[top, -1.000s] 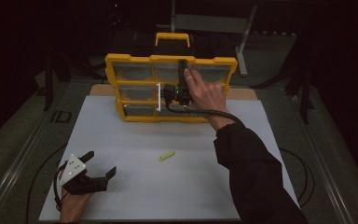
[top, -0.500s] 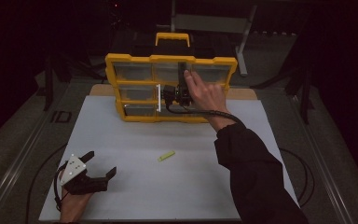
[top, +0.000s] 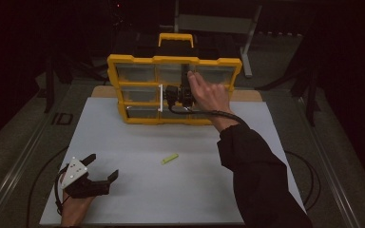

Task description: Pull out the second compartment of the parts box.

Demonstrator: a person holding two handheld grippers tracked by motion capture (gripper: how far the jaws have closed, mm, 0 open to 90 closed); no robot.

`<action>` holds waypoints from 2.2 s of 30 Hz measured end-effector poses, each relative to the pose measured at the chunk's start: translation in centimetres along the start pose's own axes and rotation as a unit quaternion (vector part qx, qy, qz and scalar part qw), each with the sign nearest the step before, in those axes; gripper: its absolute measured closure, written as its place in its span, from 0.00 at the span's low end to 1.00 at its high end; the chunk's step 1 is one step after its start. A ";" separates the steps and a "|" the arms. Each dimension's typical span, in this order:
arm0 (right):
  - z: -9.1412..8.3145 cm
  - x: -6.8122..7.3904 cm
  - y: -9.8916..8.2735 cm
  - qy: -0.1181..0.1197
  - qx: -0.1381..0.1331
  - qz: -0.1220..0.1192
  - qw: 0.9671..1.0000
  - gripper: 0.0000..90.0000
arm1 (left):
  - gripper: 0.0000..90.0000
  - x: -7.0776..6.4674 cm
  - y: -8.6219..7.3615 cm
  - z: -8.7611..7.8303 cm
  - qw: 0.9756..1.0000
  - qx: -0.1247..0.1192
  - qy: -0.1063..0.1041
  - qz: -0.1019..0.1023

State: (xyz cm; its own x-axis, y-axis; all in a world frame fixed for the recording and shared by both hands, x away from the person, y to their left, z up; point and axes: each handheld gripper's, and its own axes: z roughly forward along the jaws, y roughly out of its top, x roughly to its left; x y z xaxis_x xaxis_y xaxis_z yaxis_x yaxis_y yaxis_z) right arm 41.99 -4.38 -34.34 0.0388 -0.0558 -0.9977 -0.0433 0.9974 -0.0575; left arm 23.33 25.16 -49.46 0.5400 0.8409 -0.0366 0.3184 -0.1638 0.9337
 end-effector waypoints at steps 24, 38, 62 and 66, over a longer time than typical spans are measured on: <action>-1.7 -0.1 -0.3 0.007 -0.014 0.004 1.000 0.88 | 0.00 0.0 0.0 0.0 1.000 0.001 0.001 -0.001; -3.6 -0.5 -0.3 0.016 -0.022 0.002 1.000 0.88 | 0.00 -0.1 0.0 0.1 1.000 0.002 0.001 0.001; -7.7 -1.0 -0.6 0.021 -0.039 0.002 0.999 0.88 | 0.00 0.0 0.0 0.1 1.000 0.002 0.002 0.001; -8.2 -0.9 -0.6 0.021 -0.044 0.003 0.999 0.88 | 0.00 -0.1 0.0 0.1 1.000 0.002 0.001 0.001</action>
State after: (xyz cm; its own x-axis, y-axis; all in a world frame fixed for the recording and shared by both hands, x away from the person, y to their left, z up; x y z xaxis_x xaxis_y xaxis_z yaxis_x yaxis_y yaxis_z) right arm 33.74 -5.32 -33.68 -0.0034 -0.0545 -0.9985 -0.1304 0.9900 -0.0536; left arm 23.35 25.08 -49.53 0.5386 0.8419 -0.0337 0.3210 -0.1681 0.9320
